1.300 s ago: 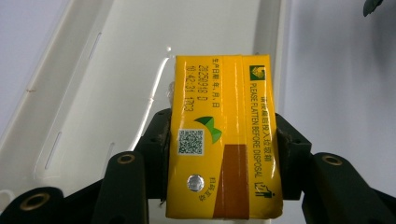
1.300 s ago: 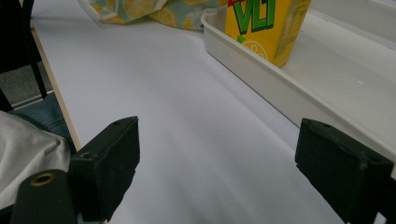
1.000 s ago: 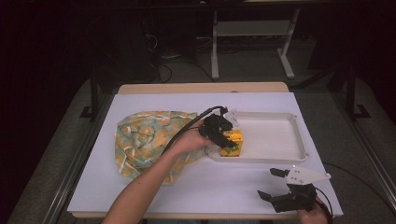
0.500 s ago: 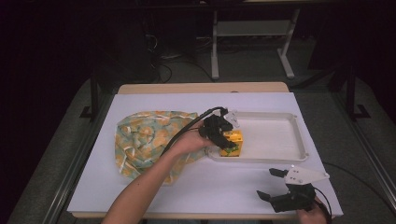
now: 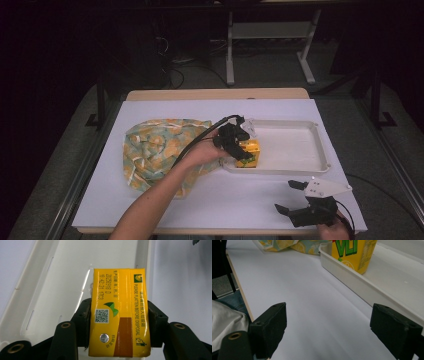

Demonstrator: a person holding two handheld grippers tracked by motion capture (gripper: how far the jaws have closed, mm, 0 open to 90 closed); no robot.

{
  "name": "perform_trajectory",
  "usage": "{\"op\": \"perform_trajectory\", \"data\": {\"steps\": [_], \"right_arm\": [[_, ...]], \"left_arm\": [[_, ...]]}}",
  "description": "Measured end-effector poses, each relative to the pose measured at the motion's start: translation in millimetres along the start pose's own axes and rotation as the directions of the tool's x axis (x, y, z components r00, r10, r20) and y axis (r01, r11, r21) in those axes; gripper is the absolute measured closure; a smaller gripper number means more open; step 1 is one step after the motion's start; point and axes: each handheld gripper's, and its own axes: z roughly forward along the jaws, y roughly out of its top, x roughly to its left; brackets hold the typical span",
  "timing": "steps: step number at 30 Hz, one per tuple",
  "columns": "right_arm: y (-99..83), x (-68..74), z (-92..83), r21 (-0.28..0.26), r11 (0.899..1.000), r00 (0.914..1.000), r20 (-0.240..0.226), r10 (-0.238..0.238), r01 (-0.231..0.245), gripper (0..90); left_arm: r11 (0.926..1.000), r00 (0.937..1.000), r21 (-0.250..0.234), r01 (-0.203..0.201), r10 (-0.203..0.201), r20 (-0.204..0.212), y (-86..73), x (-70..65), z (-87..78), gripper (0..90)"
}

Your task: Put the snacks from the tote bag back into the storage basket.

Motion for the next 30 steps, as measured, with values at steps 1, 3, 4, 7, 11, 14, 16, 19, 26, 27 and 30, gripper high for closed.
{"op": "perform_trajectory", "data": {"steps": [1,3,4,7,11,14,16,19,26,27,30], "right_arm": [[0.0,0.3,0.2,0.002,1.000,1.0000,0.000,0.004,-0.004,13.4],[0.1,0.3,0.6,0.005,1.000,1.0000,0.000,0.003,-0.003,13.4],[0.1,0.3,0.8,0.005,1.000,1.0000,0.001,0.002,-0.002,13.4],[-0.2,0.1,0.5,0.006,1.000,1.0000,0.002,0.002,-0.002,13.4],[-0.8,-0.9,-0.5,0.003,1.000,1.0000,0.007,0.007,-0.007,13.4],[-0.9,-0.9,-0.5,0.004,1.000,1.0000,0.008,0.006,-0.006,13.4],[-0.8,-0.9,-0.4,0.004,1.000,1.0000,0.007,0.006,-0.006,13.4],[-0.8,-0.7,-0.3,0.005,1.000,1.0000,0.007,0.005,-0.005,13.4],[-0.7,-0.9,0.1,0.006,1.000,1.0000,0.006,0.003,-0.003,13.4],[-0.7,-0.8,0.1,0.006,1.000,1.0000,0.007,0.003,-0.003,13.4],[-0.7,-0.9,-0.3,0.006,1.000,0.9999,0.010,0.004,-0.004,13.4]], "left_arm": [[1.0000,1.0000,0.001,0.001,-0.001,0.000,0.0,-0.1,-0.2,47.2],[1.0000,1.0000,0.001,0.003,-0.003,0.004,0.1,-0.1,-0.3,46.1],[1.0000,1.0000,0.002,0.004,-0.004,0.004,0.1,-0.5,-0.3,45.4],[1.0000,1.0000,0.001,0.002,-0.002,0.007,0.3,-0.4,-1.0,44.7],[1.0000,0.9999,-0.004,0.005,-0.005,0.009,0.5,-0.3,-1.7,42.2],[0.9999,1.0000,-0.008,0.008,-0.008,0.005,0.7,-1.5,-2.5,41.2],[0.9999,0.9999,-0.011,0.011,-0.011,0.003,0.6,-1.2,-3.1,40.6],[0.9999,0.9999,-0.007,0.014,-0.014,0.008,0.0,-0.2,-4.2,39.2],[0.9995,0.9996,-0.022,0.021,-0.022,-0.015,-1.9,-0.1,-12.6,35.1],[0.9994,0.9995,-0.026,0.025,-0.025,-0.018,-2.0,-0.5,-13.5,35.1],[0.9994,0.9994,-0.027,0.023,-0.024,-0.024,-3.0,-0.1,-17.7,35.1]]}}
